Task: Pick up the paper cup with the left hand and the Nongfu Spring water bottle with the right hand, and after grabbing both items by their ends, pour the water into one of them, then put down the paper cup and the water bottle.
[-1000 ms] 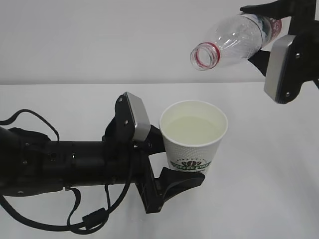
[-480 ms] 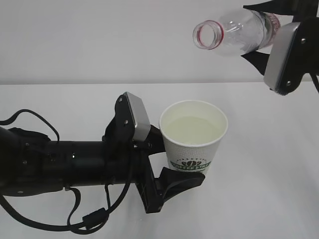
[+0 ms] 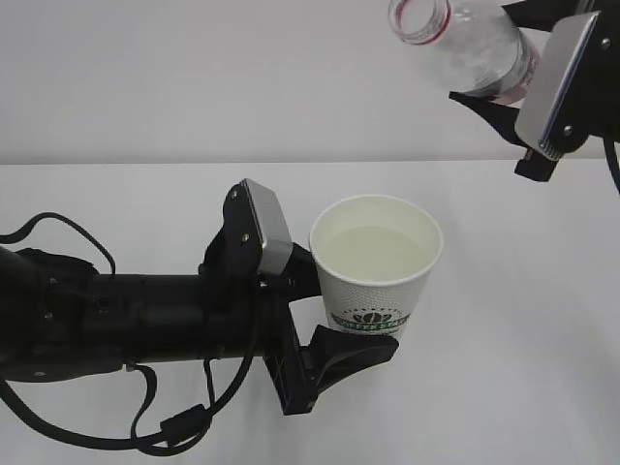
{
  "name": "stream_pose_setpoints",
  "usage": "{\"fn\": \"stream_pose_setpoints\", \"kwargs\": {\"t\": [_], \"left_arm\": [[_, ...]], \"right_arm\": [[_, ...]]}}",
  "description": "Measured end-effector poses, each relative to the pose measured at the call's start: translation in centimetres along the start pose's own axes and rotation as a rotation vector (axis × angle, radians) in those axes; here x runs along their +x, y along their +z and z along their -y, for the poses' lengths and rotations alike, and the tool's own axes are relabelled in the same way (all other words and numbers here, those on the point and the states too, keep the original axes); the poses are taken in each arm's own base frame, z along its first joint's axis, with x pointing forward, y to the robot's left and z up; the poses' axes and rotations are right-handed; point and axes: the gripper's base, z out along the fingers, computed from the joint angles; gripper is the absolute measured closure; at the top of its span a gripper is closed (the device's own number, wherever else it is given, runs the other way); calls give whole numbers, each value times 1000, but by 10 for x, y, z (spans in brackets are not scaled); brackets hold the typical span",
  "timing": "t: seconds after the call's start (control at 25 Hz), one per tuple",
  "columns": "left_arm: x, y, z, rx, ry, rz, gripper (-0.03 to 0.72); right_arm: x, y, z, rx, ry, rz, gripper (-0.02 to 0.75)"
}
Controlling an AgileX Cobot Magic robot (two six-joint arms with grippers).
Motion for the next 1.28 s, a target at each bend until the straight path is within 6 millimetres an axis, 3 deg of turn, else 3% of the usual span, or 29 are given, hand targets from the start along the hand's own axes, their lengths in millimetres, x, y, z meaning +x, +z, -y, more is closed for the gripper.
{"fn": "stream_pose_setpoints", "kwargs": {"t": [1.28], "left_arm": [[0, 0, 0, -2, -1, 1, 99]], "right_arm": [[0, 0, 0, 0, 380, 1, 210]]}}
